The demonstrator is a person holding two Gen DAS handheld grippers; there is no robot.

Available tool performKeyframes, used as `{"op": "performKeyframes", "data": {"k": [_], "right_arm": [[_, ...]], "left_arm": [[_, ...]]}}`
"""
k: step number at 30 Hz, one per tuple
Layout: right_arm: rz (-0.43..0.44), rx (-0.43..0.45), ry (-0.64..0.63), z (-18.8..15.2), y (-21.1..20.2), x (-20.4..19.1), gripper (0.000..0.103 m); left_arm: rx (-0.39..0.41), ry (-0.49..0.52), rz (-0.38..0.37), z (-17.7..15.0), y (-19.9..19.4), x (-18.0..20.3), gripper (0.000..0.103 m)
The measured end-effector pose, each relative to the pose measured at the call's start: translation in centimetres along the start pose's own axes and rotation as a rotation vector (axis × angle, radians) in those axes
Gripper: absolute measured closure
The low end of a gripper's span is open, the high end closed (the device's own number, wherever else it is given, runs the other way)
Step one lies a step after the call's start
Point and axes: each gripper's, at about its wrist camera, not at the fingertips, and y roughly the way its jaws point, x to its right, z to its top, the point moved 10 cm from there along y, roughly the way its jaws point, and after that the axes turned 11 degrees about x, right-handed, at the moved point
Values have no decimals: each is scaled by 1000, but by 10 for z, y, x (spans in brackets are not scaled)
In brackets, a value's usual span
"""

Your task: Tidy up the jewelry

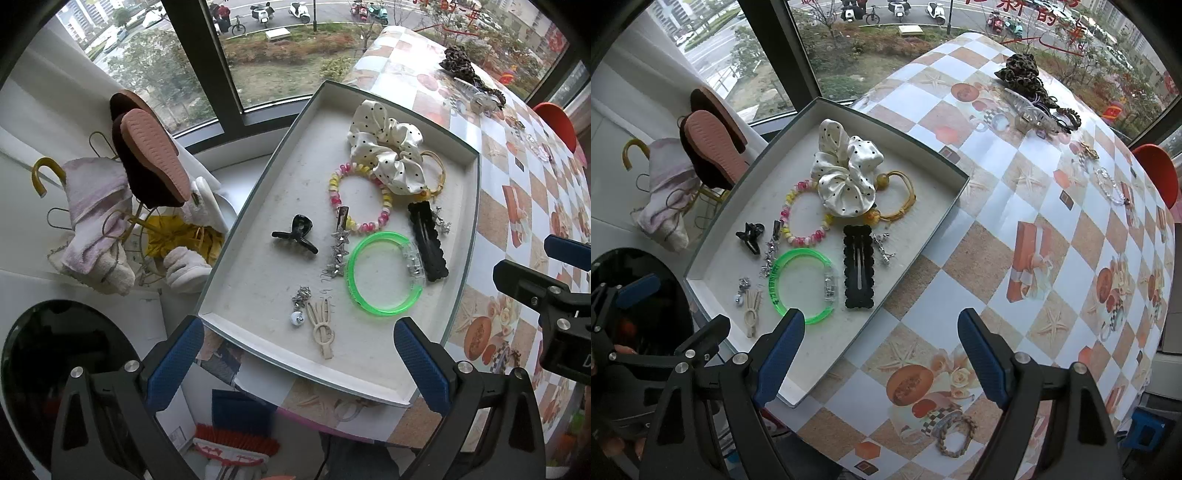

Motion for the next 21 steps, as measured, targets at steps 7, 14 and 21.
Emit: {"op": "performKeyframes", "data": {"k": [7, 14, 21], "right_arm": [[3, -3, 2, 0, 1, -1, 16], [4, -4, 2, 0, 2, -1, 16], [5, -5, 3, 0, 2, -1, 16]], "left_arm": [[-2, -1, 5, 1, 0, 0, 0], [-6, -2, 8, 0, 2, -1, 0], [-6, -3, 9, 0, 2, 0, 0]]}}
